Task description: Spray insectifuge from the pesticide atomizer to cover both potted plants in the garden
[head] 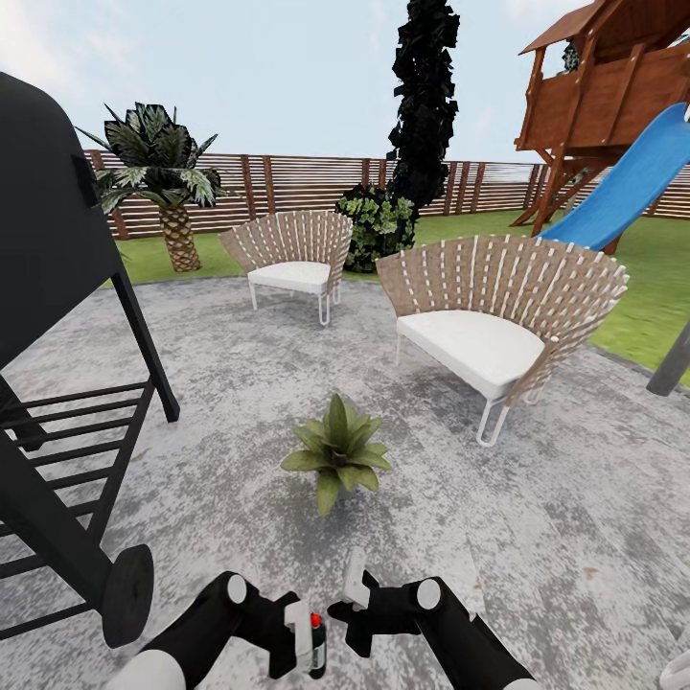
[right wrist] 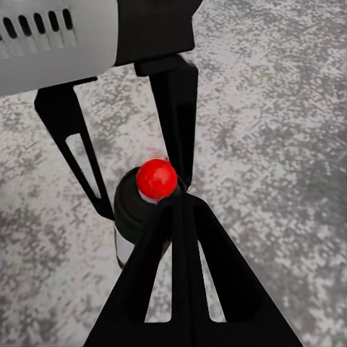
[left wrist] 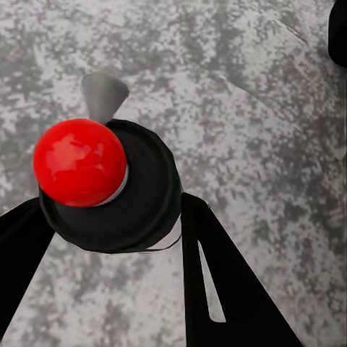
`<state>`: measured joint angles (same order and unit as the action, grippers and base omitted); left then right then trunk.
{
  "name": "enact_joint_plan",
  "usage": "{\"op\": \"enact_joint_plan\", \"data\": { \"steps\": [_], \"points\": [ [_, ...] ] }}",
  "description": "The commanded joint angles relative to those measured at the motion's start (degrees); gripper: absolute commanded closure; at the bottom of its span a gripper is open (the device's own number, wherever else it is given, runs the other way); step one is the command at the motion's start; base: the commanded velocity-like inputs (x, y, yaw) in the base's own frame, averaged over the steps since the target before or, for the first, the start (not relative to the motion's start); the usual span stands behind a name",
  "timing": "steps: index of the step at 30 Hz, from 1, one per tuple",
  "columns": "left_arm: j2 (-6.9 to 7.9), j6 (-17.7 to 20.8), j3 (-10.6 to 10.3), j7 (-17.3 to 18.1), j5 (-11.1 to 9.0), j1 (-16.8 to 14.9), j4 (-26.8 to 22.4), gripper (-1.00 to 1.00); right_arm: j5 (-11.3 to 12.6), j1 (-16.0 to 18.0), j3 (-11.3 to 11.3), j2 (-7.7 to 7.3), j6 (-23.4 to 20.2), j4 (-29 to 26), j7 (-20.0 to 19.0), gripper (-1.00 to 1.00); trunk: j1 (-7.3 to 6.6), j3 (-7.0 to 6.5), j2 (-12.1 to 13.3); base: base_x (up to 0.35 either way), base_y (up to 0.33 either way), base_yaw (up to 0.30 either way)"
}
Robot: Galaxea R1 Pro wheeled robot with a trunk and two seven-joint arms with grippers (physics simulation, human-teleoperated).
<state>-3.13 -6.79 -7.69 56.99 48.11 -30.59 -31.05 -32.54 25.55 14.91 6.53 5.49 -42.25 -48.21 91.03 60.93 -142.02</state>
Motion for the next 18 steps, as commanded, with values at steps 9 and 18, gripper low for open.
{"op": "enact_joint_plan", "data": {
  "steps": [9,18],
  "points": [
    [-0.47,-0.6,0.0,0.1,0.5,-0.1,-0.1,1.00,-0.6,0.0,-0.1,0.00,0.6,0.0,0.0,1.00,-0.01,0.05,0.0,0.000,0.000,0.000],
    [-0.39,-0.6,0.1,0.1,0.2,-0.1,-0.1,1.00,-0.6,0.0,-0.1,-0.02,0.6,0.0,0.0,1.00,-0.01,0.05,0.0,0.000,0.000,0.000]
  ]
}}
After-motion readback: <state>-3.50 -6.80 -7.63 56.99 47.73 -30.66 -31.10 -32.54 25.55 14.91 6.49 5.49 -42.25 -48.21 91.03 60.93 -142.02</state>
